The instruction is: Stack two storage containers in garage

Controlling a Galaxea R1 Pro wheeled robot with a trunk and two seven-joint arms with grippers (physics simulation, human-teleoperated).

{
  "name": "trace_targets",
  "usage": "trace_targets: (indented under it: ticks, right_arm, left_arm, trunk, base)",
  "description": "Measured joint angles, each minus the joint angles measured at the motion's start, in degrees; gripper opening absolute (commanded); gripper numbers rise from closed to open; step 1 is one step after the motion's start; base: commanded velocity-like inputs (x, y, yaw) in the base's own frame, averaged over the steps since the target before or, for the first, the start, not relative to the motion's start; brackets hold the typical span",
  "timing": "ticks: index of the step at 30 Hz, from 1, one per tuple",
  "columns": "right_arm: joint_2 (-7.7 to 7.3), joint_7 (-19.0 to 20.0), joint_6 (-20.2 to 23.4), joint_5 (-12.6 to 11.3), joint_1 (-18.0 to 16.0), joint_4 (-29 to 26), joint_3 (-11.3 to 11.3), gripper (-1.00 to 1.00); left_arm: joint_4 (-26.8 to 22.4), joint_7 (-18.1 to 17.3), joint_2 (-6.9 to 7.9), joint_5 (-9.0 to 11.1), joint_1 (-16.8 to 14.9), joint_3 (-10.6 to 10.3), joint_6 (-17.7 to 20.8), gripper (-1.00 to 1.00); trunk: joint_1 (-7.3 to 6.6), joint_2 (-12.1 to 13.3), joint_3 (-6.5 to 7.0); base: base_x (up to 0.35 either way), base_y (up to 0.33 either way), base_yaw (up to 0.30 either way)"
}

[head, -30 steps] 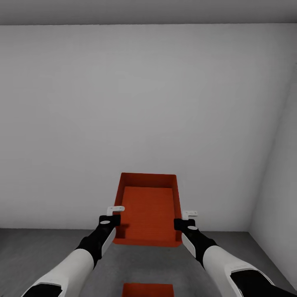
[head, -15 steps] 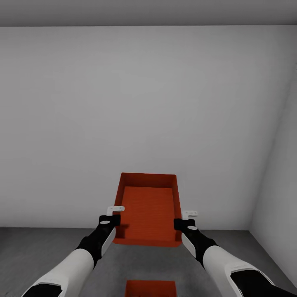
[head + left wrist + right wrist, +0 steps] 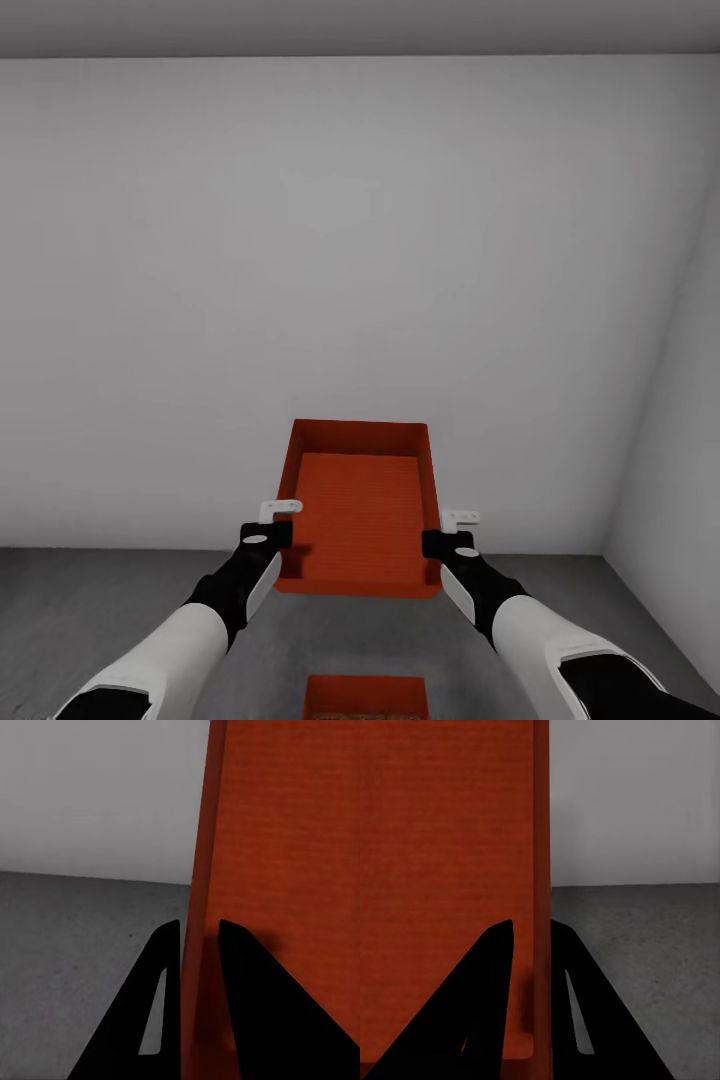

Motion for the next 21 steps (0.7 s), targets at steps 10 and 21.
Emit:
trace_targets:
  ticks: [10, 21]
  right_arm:
    - [-0.01, 0.01, 0.01, 0.0, 0.0, 0.0, 0.0, -1.0]
    - [-0.01, 0.0, 0.08, 0.0, 0.0, 0.01, 0.03, -1.0]
  left_arm:
    - [0.0, 0.01, -0.01, 0.01, 0.0, 0.0, 0.0, -1.0]
    - [0.08, 0.0, -0.01, 0.01, 0.0, 0.03, 0.0, -1.0]
  trunk:
    - [0.0, 0.0, -0.92]
    - [0.0, 0.0, -1.94]
  base:
    - [0.0, 0.0, 0.0]
    - [0.0, 0.0, 0.0]
